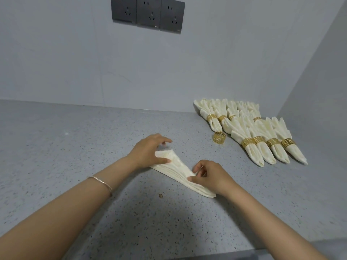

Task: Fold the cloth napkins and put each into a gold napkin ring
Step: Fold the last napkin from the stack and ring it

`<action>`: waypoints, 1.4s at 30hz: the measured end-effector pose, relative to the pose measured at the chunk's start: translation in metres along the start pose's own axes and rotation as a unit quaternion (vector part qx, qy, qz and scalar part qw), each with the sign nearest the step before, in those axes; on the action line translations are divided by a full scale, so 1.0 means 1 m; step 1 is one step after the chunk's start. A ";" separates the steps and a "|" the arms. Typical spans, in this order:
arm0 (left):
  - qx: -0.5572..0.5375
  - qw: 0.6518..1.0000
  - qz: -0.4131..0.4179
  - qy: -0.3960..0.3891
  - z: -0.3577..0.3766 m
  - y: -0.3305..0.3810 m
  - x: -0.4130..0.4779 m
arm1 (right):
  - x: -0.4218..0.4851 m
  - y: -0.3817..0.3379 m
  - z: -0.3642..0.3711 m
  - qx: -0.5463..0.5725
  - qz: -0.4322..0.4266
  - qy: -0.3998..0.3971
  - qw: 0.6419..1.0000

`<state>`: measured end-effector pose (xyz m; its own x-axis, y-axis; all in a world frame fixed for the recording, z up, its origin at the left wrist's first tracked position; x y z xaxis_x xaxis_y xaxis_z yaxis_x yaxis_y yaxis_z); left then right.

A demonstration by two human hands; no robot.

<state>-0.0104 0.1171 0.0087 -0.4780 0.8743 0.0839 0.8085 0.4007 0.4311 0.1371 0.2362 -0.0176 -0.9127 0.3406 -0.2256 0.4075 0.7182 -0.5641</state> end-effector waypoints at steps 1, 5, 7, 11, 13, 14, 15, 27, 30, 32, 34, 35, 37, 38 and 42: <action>0.031 0.999 0.033 0.013 -0.002 0.010 -0.002 | 0.000 -0.002 -0.001 -0.030 0.009 0.000 1.000; 0.083 0.986 0.146 -0.016 0.015 0.049 -0.019 | 0.003 -0.010 0.002 -0.051 0.005 -0.009 0.999; 0.105 0.982 0.147 -0.058 0.032 0.053 -0.025 | 0.005 -0.012 0.005 0.002 -0.015 -0.002 1.000; 0.090 0.981 0.167 -0.031 0.036 0.058 -0.023 | 0.006 0.005 0.008 0.253 0.015 -0.037 0.967; 0.061 0.981 0.184 0.011 0.028 0.065 -0.018 | 0.005 0.013 0.011 0.367 0.041 -0.098 0.924; 0.057 0.979 0.191 0.032 0.025 0.069 -0.016 | 0.004 0.015 0.012 0.417 0.047 -0.124 0.899; 0.055 0.978 0.196 0.044 0.024 0.073 -0.011 | 0.003 0.017 0.010 0.458 0.052 -0.142 0.876; 0.298 0.949 0.100 -0.025 0.016 0.079 0.063 | 0.054 0.102 -0.100 0.407 0.040 0.187 0.893; 0.321 0.944 0.052 -0.058 0.011 0.072 0.077 | 0.081 0.107 -0.111 0.322 0.028 0.223 0.920; 0.320 0.944 0.034 -0.068 0.010 0.067 0.085 | 0.102 0.108 -0.110 0.276 0.021 0.211 0.938; 0.324 0.943 0.024 -0.069 0.010 0.061 0.090 | 0.115 0.108 -0.115 0.218 0.022 0.229 0.948; 0.325 0.943 0.020 -0.071 0.011 0.059 0.091 | 0.119 0.107 -0.117 0.188 0.027 0.239 0.952; 0.322 0.944 0.013 -0.068 0.011 0.055 0.093 | 0.125 0.111 -0.116 0.146 0.041 0.242 0.958; 0.321 0.945 0.008 -0.067 0.010 0.053 0.094 | 0.126 0.113 -0.115 0.138 0.046 0.239 0.960; 0.318 0.947 -0.012 -0.052 0.003 0.045 0.092 | 0.114 0.116 -0.115 0.286 0.026 0.246 0.926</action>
<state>-0.0167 0.2168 0.0333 -0.4884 0.8723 -0.0225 0.8572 0.4748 -0.1993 0.0838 0.4278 -0.0173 -0.7110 0.7017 0.0453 0.2397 0.3024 -0.9226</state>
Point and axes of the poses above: each hand's wrist, its own x-axis towards the middle knuckle, its own z-axis out of the palm, y = z × x, the point moved 10 cm from there along x, towards the middle knuckle, and after that the axes turned 10 degrees about -y, right-handed, at the moved point
